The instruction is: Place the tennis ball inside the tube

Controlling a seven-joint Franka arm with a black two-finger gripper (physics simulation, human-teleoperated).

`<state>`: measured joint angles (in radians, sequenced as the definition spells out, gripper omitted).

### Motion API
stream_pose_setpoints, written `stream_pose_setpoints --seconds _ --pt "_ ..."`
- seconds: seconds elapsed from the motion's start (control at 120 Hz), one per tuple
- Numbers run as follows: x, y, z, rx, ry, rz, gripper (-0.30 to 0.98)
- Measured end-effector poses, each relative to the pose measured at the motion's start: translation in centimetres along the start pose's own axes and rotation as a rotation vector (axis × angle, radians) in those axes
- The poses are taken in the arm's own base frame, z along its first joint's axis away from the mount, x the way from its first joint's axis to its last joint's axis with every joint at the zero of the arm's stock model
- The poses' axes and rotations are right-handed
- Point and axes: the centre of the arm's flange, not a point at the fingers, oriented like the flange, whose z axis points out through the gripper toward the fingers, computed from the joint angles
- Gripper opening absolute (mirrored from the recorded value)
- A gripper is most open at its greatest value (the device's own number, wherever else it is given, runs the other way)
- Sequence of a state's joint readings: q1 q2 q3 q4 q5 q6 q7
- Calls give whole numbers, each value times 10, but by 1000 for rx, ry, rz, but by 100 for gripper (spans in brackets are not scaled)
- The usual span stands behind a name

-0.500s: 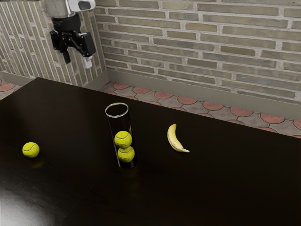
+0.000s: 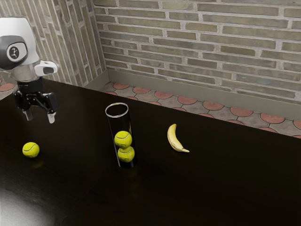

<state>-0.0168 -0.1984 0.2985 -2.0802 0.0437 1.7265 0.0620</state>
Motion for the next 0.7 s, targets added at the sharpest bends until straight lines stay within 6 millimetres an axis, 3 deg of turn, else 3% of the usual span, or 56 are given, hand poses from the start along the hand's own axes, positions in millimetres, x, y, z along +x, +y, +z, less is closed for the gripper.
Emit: stream_pose_setpoints --seconds 0.092,0.183,0.275,0.375,0.542,0.7 --pt "21 -24 42 10 -14 -51 69" --pt "39 -44 72 27 -5 -92 69" --pt "49 -67 88 40 29 -134 69" --pt "48 -90 116 50 70 -153 69" --pt "52 -136 146 89 140 -137 69" --pt "61 -160 169 130 173 -72 69"
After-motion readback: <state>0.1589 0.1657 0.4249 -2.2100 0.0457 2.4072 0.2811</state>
